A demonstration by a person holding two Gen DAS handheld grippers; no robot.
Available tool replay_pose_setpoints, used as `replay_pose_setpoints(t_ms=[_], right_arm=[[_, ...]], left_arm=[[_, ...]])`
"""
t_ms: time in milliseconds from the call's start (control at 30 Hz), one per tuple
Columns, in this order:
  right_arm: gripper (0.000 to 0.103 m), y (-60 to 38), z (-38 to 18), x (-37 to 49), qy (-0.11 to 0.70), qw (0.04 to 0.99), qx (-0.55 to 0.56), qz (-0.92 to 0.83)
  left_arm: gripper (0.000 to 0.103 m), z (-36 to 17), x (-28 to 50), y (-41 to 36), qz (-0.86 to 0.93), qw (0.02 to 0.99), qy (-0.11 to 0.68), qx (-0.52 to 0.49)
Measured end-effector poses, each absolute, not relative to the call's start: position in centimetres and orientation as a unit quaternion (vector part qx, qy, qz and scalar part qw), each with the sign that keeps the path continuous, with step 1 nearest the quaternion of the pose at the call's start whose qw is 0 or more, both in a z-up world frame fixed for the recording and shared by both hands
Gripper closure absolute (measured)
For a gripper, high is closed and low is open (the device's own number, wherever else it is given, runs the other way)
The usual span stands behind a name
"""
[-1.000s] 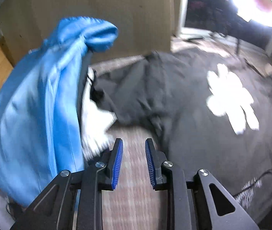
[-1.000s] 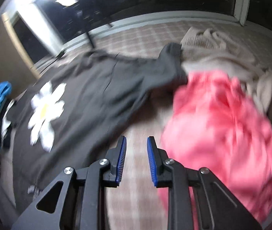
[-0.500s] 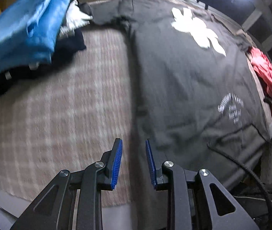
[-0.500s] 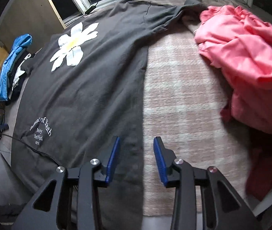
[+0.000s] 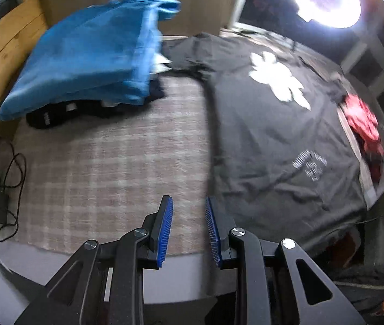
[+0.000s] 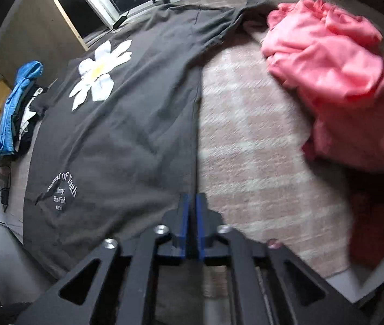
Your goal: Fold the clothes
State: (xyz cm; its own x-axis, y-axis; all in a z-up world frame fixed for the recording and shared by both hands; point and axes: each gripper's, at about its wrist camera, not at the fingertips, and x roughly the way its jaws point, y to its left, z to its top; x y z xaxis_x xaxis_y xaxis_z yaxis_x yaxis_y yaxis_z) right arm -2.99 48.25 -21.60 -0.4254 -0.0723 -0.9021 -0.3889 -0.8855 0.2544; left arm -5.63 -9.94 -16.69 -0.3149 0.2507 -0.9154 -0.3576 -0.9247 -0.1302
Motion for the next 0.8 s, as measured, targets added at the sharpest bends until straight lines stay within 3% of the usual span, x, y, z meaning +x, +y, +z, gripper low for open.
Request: replay_pose_setpoints(t_ms=[167,500,567,600,700,800], right_arm=[[0.063,53.7,-19.7,-9.3,0.213,0.096,-0.492,0.838],[0.063,60.9,-24.9,-20.4,0.249,0.088,-0.490,0.831],[0.094,60.4,-24.9,-21.0,0.238,0.076,-0.475,0.844],[0.099,60.5,-24.7,-21.0,0.233,0.068,-0.472,0.847],[0.100,60.9,-23.6,-20.4,0.215,0.060,-0.451,0.864],[0.100,61.8,-22.9,-20.2,0.205,0.064,-0.437,0.874]], left_arm=[[0.079,-18.0,-2.3,0.5,0.780,0.281,0.071,-0.555],[0.079,-22.8,3.3,28.6,0.700,0.462,0.116,-0.532],[0.079,-24.4,2.7,31.9,0.688,0.470,0.107,-0.542],[0.079,-25.1,2.5,33.2,0.684,0.472,0.106,-0.546],[0.079,-26.9,2.5,36.1,0.667,0.485,0.105,-0.555],[0.068,-26.8,3.5,37.4,0.660,0.513,0.111,-0.538]])
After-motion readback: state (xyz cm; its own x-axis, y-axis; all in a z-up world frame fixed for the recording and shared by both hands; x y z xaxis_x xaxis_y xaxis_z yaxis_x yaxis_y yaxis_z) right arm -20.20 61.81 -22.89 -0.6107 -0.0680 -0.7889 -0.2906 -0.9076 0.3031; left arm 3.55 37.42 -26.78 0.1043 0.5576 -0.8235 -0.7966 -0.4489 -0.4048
